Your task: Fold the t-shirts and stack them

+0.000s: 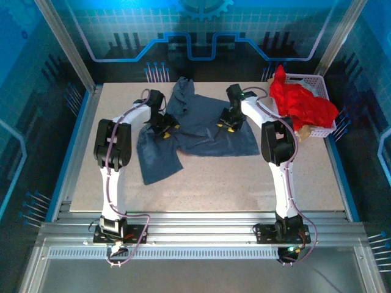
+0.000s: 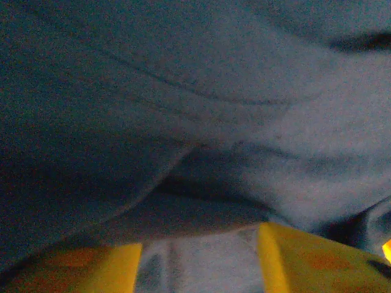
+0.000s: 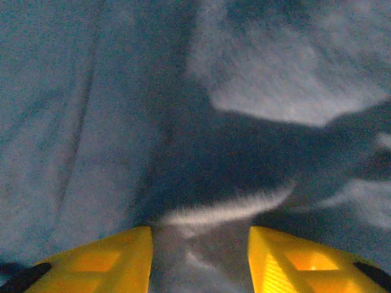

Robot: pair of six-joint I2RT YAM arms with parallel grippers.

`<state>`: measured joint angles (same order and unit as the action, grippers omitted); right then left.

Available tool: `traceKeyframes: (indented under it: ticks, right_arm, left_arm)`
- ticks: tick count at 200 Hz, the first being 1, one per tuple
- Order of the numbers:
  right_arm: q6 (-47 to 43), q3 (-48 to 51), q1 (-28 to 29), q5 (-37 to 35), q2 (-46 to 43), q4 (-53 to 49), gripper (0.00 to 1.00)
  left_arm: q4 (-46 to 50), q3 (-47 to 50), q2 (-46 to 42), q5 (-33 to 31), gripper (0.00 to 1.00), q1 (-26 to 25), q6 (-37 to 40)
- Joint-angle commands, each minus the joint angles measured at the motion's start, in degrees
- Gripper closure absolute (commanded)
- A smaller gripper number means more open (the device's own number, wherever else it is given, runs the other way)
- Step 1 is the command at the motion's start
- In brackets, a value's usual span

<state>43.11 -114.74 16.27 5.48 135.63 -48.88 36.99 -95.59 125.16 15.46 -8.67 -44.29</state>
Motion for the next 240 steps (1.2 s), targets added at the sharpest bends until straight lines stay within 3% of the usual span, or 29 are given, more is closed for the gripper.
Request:
traceKeyframes:
  ticks: [1,25,46,67,94,134,157,169,199,240]
  right_arm:
    - [-4.0,-1.3,0.4,-3.1,-5.2,-3.7,0.49]
    - [-2.9,6.8,0.5,-6.0,-15.6,-1.4,0.43]
    - [-2.6,17.0,1.4,-4.5,-24.6,1.9,0.4]
    - [-3.0,26.6,2.6,-1.2,-31.8,5.4,0.36]
    - [-3.1,37.9,3.3,0.6,-40.4,9.2,0.34]
    - [-3.6,46.4,1.4,0.2,-46.6,8.7,0.34]
    - [-3.7,49.0,-0.5,-0.1,-48.3,8.8,0.34]
    - [-3.7,50.1,-1.6,-0.5,-48.5,9.1,0.35]
    - [-2.5,51.5,-3.7,-5.6,-47.1,8.7,0.34]
    - [-1.0,48.4,-7.9,-13.9,-39.4,6.9,0.34]
  left_arm:
    - [6.7,2.5,-9.7,-7.3,0.38,0.4,1.4]
    - [12.9,17.0,-23.0,-14.0,0.37,0.5,-2.0]
    - [14.1,31.3,-32.0,-11.1,0.36,1.1,-4.0]
    - [13.5,40.4,-35.3,-6.6,0.35,1.5,-3.9]
    - [13.0,44.1,-35.5,-5.3,0.34,1.5,-4.1]
    - [12.2,44.1,-31.5,-7.2,0.35,1.2,-3.6]
    - [8.6,43.9,-29.2,-7.7,0.44,1.1,-2.7]
    - [5.6,43.6,-27.8,-7.3,0.53,1.2,-2.7]
    - [4.3,40.6,-27.9,-10.7,0.99,1.1,-3.3]
    - [7.8,39.1,-33.9,-16.0,1.0,2.6,-3.4]
